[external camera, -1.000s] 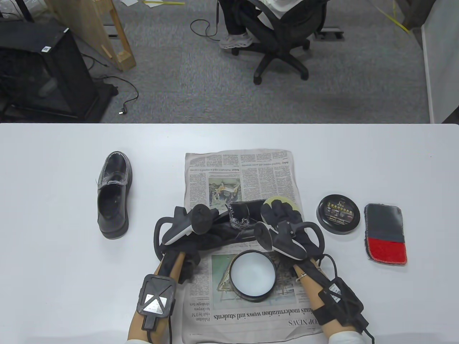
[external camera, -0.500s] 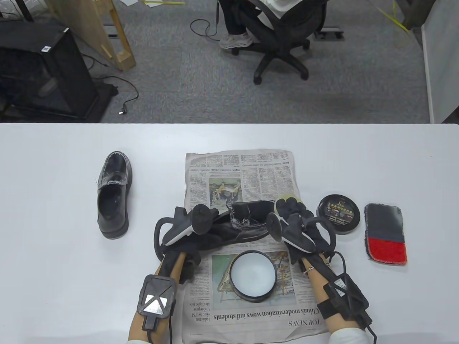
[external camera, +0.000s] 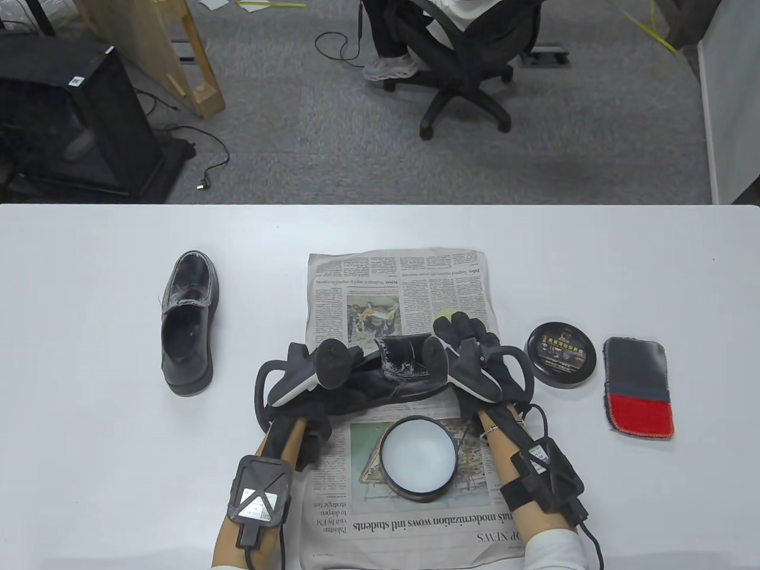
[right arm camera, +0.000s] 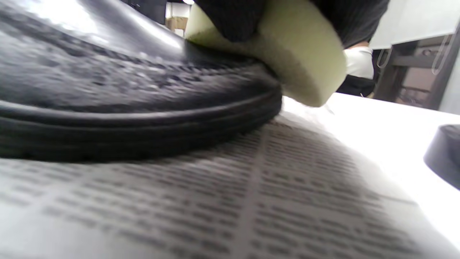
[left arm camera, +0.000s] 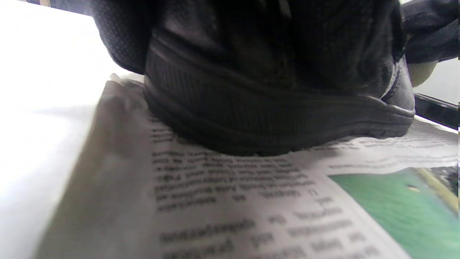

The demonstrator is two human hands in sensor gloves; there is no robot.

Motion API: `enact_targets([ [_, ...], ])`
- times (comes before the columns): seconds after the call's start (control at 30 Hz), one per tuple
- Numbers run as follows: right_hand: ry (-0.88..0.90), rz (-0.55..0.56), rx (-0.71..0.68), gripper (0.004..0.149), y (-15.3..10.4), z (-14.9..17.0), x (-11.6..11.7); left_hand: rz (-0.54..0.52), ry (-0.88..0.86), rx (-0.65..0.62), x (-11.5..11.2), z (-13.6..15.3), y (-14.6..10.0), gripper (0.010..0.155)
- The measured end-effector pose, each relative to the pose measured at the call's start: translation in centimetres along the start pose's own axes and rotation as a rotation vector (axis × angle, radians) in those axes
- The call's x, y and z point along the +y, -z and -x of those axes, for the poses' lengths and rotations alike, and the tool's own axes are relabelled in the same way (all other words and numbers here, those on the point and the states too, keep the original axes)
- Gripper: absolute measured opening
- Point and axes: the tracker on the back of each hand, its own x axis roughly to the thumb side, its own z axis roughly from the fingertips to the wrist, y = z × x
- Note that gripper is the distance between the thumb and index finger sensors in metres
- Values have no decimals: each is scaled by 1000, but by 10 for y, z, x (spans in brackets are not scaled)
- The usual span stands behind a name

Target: Dip and apply leather care cream with polishing sponge on shoes

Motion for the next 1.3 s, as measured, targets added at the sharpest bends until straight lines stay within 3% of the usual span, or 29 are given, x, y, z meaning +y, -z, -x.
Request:
enact_targets([
  [0.3, 15, -60, -80, 53, -42, 26, -2, -2, 17, -2, 0, -1, 0, 85],
  [0.47, 70, 25, -105, 52, -85, 48, -22, -10, 26, -16, 0, -1, -1, 86],
  [0.57, 0, 51, -62, 52, -109, 67, -23, -15, 23, -21, -1, -1, -1, 86],
  [0.67, -84, -13, -23, 52, -126, 85, -12, -27, 32, -26, -1, -2, -2, 87],
  [0.83, -158, -244, 53, 53, -134, 106, 23, -84, 88, -37, -1, -5, -9, 91],
  [0.9, -159, -346, 7, 62, -132, 102, 31, -114, 105, -59, 1, -7, -14, 88],
  [1.07, -120, -310, 9, 66, -133, 101, 26, -208, 45, -136, 12, -4, -33, 70],
  [1.17, -31, -281, 5, 69, -136, 107, 23, -149, 155, -97, 13, 0, -39, 60],
  [1.23, 17, -231, -7, 73, -139, 109, 17, -90, 229, -66, 13, 2, -39, 63],
  [1.3, 56, -152, -23, 75, -141, 108, 10, -127, 188, -63, 15, 1, -38, 52],
])
